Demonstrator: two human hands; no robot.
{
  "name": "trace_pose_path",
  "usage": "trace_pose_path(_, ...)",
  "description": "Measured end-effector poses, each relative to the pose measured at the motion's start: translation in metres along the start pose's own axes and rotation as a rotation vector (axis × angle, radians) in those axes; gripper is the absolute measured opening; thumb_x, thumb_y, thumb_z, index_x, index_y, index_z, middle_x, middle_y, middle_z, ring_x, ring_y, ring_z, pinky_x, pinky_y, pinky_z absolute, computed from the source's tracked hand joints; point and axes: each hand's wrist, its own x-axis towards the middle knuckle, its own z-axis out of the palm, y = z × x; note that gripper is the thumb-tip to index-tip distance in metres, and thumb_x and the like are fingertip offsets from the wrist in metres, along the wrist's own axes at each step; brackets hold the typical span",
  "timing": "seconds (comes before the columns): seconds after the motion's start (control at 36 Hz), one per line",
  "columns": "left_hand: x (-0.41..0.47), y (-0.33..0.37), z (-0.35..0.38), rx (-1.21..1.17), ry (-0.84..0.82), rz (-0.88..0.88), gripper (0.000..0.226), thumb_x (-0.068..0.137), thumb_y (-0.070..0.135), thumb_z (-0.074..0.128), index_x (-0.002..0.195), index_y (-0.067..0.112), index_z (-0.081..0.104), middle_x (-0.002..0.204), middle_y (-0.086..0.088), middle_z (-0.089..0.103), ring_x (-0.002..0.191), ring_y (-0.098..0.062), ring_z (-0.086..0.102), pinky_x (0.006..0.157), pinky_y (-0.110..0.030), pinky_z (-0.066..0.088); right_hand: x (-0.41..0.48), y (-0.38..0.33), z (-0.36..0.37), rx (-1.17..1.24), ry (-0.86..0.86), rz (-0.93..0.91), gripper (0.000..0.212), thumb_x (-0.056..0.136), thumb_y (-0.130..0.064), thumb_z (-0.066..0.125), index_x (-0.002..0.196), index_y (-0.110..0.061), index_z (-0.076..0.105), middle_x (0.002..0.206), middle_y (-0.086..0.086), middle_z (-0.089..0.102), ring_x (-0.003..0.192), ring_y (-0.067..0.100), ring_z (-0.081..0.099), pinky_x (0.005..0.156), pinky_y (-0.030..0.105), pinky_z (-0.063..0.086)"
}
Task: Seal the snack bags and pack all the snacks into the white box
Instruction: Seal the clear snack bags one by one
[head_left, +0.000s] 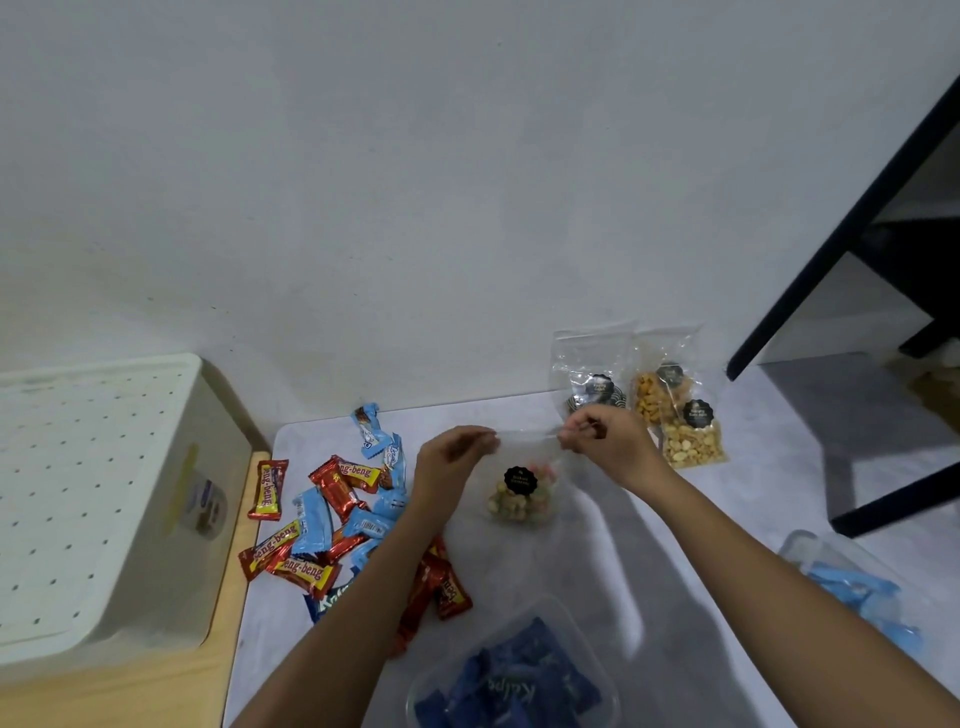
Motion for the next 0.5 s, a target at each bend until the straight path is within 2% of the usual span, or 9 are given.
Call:
trace_pose_path(0.08, 0.003, -0.001, 0.001, 0.111, -0.018, 0.020, 0.011, 0.087, 0.004, 0.059, 0.094, -0.001, 0.066, 0.084, -0.005, 0.067, 0.071, 0.008, 0.062, 0.071, -0.008, 0.048, 0.002, -0.001, 0.003, -0.111, -0.018, -0.063, 0.033, 0.083, 0.003, 0.061, 0.062, -0.022, 0.057, 0.059, -0.011, 0.060, 0.056, -0.008, 0.057, 0.059, 0.006, 0.044)
trace_pose_path(0.17, 0.007, -0.002, 0.006, 0.185, 0.003, 0.024, 0.007, 0.090, 0.005, 0.055, 0.088, 0.007, 0.061, 0.086, -0.006, 0.063, 0.071, 0.005, 0.060, 0.070, -0.008, 0.046, 0.003, -0.001, 0.008, -0.204, -0.038, -0.123, 0.032, 0.084, 0.006, 0.054, 0.064, -0.019, 0.055, 0.062, -0.010, 0.057, 0.060, -0.006, 0.056, 0.059, 0.008, 0.040)
trace_pose_path(0.22, 0.008, 0.000, 0.011, 0.220, 0.036, 0.027, 0.010, 0.091, 0.002, 0.051, 0.085, 0.008, 0.056, 0.084, -0.002, 0.058, 0.074, 0.000, 0.058, 0.068, -0.004, 0.043, 0.003, -0.001, 0.011, -0.232, -0.045, -0.140, 0.031, 0.084, 0.008, 0.051, 0.065, -0.017, 0.052, 0.062, -0.010, 0.055, 0.058, -0.002, 0.054, 0.060, 0.011, 0.041)
trace_pose_path(0.28, 0.006, 0.003, 0.015, 0.264, 0.069, 0.051, 0.014, 0.092, -0.002, 0.047, 0.084, 0.007, 0.054, 0.081, 0.000, 0.056, 0.074, 0.002, 0.057, 0.067, -0.001, 0.040, 0.002, 0.000, 0.012, -0.238, -0.040, -0.149, 0.034, 0.084, 0.008, 0.050, 0.064, -0.019, 0.050, 0.062, -0.010, 0.054, 0.061, 0.005, 0.054, 0.064, 0.021, 0.045)
trace_pose_path(0.33, 0.005, 0.003, 0.016, 0.296, 0.098, 0.082, 0.016, 0.091, -0.005, 0.045, 0.084, 0.007, 0.053, 0.082, -0.006, 0.056, 0.072, 0.013, 0.056, 0.066, 0.000, 0.038, 0.002, -0.001, 0.011, -0.230, -0.055, -0.146, 0.037, 0.082, 0.007, 0.053, 0.062, -0.023, 0.049, 0.064, -0.010, 0.055, 0.064, 0.014, 0.055, 0.067, 0.027, 0.046)
trace_pose_path(0.42, 0.007, 0.002, 0.019, 0.326, 0.104, 0.107, 0.016, 0.089, -0.008, 0.045, 0.083, 0.002, 0.056, 0.084, -0.010, 0.058, 0.072, 0.017, 0.055, 0.065, 0.000, 0.039, 0.002, -0.004, 0.012, -0.267, -0.117, -0.144, 0.040, 0.080, -0.003, 0.065, 0.060, -0.033, 0.046, 0.063, -0.014, 0.051, 0.061, 0.002, 0.047, 0.061, 0.017, 0.038)
trace_pose_path(0.5, 0.008, 0.003, 0.021, 0.328, 0.079, 0.102, 0.016, 0.089, -0.007, 0.047, 0.083, 0.004, 0.056, 0.083, -0.009, 0.060, 0.071, 0.016, 0.055, 0.064, -0.001, 0.039, 0.004, -0.003, 0.012, -0.280, -0.115, -0.171, 0.037, 0.078, -0.002, 0.067, 0.060, -0.029, 0.049, 0.063, -0.013, 0.051, 0.062, 0.003, 0.047, 0.063, 0.024, 0.038)
